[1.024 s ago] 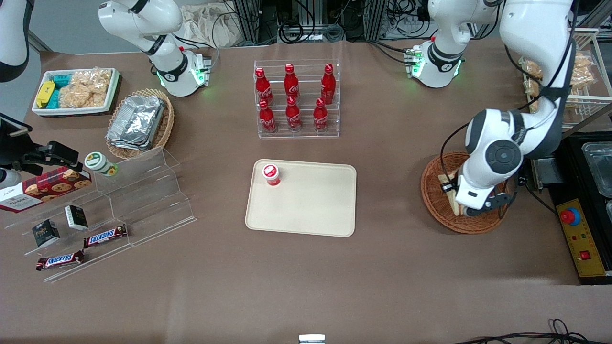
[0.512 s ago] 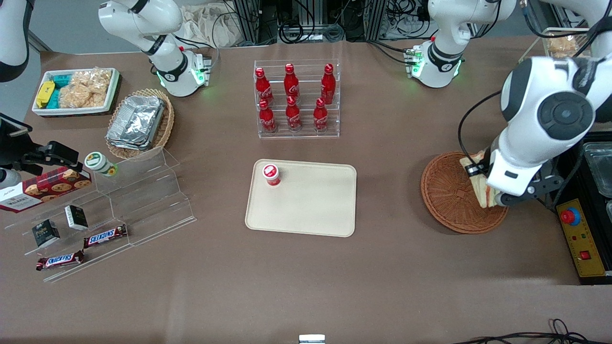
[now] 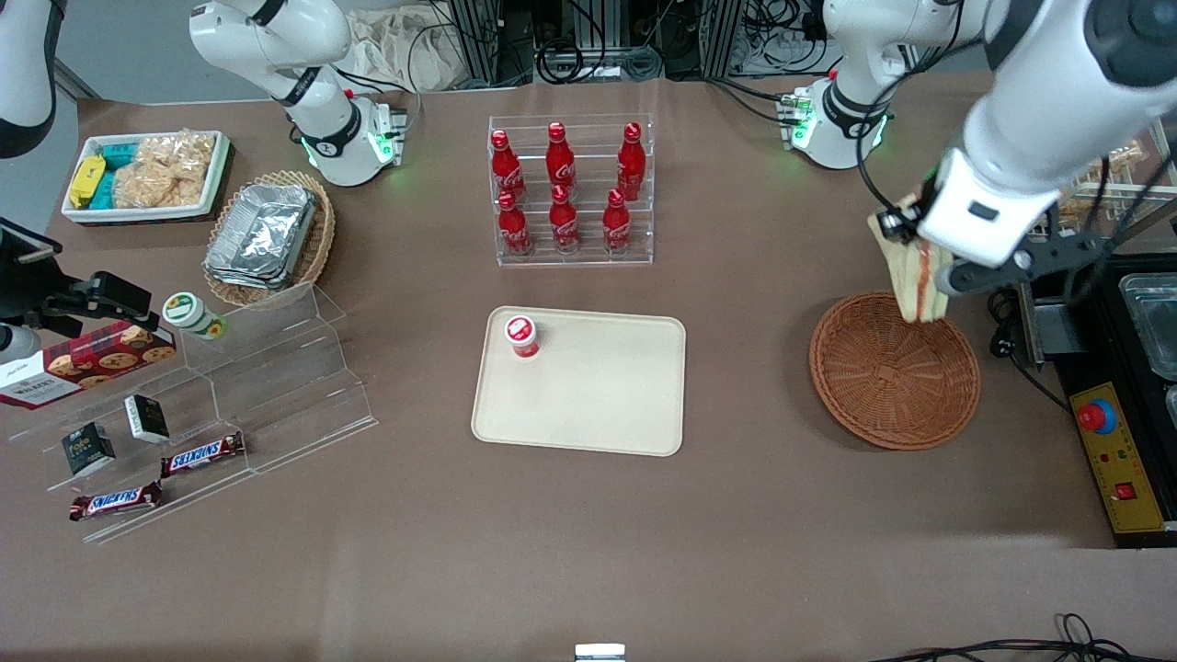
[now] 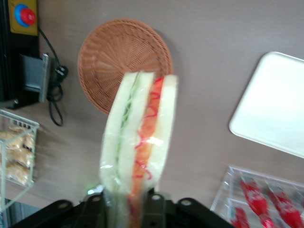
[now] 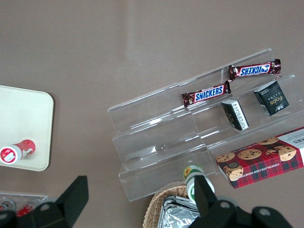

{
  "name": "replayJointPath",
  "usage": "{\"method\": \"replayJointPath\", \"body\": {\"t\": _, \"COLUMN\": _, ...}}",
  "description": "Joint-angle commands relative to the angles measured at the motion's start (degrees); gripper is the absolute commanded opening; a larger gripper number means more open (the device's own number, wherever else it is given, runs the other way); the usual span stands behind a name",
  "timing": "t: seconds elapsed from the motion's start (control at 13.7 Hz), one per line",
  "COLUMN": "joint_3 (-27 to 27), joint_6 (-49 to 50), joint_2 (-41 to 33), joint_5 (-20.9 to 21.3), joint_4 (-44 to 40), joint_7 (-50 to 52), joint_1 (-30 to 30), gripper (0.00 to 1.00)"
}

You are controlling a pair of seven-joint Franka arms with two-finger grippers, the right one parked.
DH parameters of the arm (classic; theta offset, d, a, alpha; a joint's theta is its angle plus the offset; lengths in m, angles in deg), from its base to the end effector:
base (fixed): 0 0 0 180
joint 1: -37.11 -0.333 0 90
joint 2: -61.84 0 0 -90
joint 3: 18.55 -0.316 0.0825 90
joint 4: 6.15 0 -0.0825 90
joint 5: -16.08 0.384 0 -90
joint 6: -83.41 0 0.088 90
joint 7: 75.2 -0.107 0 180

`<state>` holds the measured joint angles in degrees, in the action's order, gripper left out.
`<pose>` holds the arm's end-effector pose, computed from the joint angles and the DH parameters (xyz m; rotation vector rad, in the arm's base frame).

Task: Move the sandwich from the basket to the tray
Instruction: 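Carry the sandwich over the white tray beside the small bottle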

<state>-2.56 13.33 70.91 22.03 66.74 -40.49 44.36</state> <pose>0.5279 -0.1950 0.6478 -2.9668 -0.3346 0.2228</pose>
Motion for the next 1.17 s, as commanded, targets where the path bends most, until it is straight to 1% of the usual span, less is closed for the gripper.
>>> {"method": "replayJointPath", "body": {"t": 0.0, "joint_3": 7.5, "joint_6": 2.1, "joint_2": 1.7, "joint_5": -0.5, "joint_4": -4.9, "joint_7": 11.0, "joint_1": 0.3, "gripper": 0.28}}
{"method": "replayJointPath", "body": {"t": 0.15, "joint_3": 13.3, "joint_6": 0.7, "joint_2": 3.2, "joint_5": -0.4, "joint_4": -5.0, "joint_7": 18.3, "joint_1": 0.3, "gripper": 0.27}}
{"method": "replayJointPath", "body": {"t": 0.29, "joint_3": 17.1, "joint_6": -4.8, "joint_2": 6.6, "joint_5": -0.5, "joint_4": -4.6, "joint_7": 23.8, "joint_1": 0.3, "gripper": 0.27}}
{"method": "replayJointPath", "body": {"t": 0.44, "joint_3": 19.8, "joint_6": -10.0, "joint_2": 11.6, "joint_5": 0.0, "joint_4": -4.3, "joint_7": 27.1, "joint_1": 0.3, "gripper": 0.28}}
{"method": "replayJointPath", "body": {"t": 0.59, "joint_3": 20.0, "joint_6": -16.9, "joint_2": 15.7, "joint_5": 0.3, "joint_4": -1.4, "joint_7": 27.8, "joint_1": 0.4, "gripper": 0.28}}
{"method": "replayJointPath", "body": {"t": 0.73, "joint_3": 20.0, "joint_6": -26.3, "joint_2": 19.3, "joint_5": 0.8, "joint_4": 2.8, "joint_7": 29.0, "joint_1": 0.4, "gripper": 0.28}}
{"method": "replayJointPath", "body": {"t": 0.8, "joint_3": 20.0, "joint_6": -29.9, "joint_2": 21.8, "joint_5": 1.6, "joint_4": 3.8, "joint_7": 29.5, "joint_1": 0.5, "gripper": 0.28}}
{"method": "replayJointPath", "body": {"t": 0.95, "joint_3": 19.3, "joint_6": -33.7, "joint_2": 28.1, "joint_5": 6.0, "joint_4": 3.8, "joint_7": 31.0, "joint_1": 4.9, "gripper": 0.28}}
{"method": "replayJointPath", "body": {"t": 1.1, "joint_3": 19.0, "joint_6": -39.7, "joint_2": 33.8, "joint_5": 9.0, "joint_4": 3.9, "joint_7": 33.4, "joint_1": 5.6, "gripper": 0.28}}
